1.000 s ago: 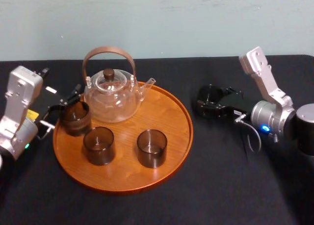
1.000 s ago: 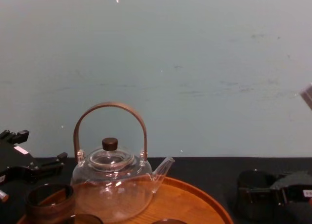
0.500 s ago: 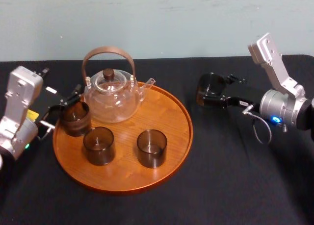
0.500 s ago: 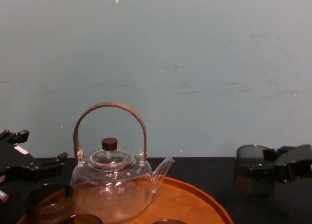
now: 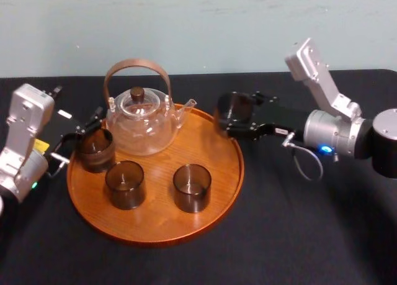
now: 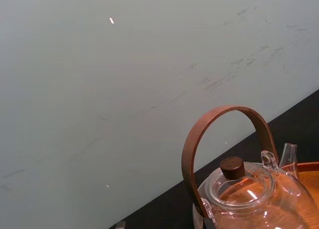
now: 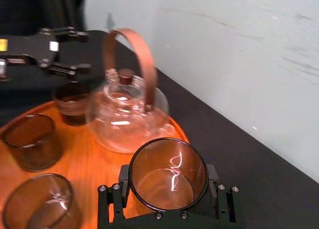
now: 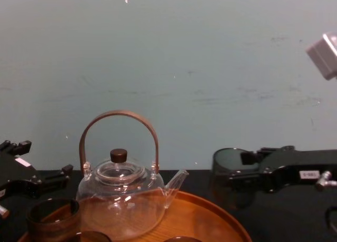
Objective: Pick up the glass from the table and place it on the tray.
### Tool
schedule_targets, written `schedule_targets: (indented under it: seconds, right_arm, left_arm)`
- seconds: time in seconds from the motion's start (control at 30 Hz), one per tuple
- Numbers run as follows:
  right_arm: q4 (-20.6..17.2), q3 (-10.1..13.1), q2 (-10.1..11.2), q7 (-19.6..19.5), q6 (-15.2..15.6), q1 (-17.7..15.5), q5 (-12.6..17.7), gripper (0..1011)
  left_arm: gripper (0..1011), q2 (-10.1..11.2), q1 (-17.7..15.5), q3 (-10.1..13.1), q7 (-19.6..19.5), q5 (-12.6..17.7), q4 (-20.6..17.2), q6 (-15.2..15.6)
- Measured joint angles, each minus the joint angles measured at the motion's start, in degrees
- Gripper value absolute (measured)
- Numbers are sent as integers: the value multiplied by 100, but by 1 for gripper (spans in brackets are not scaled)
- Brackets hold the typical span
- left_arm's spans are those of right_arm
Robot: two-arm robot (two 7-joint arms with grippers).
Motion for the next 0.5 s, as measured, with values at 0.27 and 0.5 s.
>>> schedule_targets:
  seconds: [0.27,0.5]
  right_arm:
    - [115,-282,-83,196,-178,111,58,903]
    - [360,-492,-197,266,-302,205,52,903]
  left_arm:
    - [1001,0,0,0,0,0,0,0]
    - [1001,0,0,0,0,0,0,0]
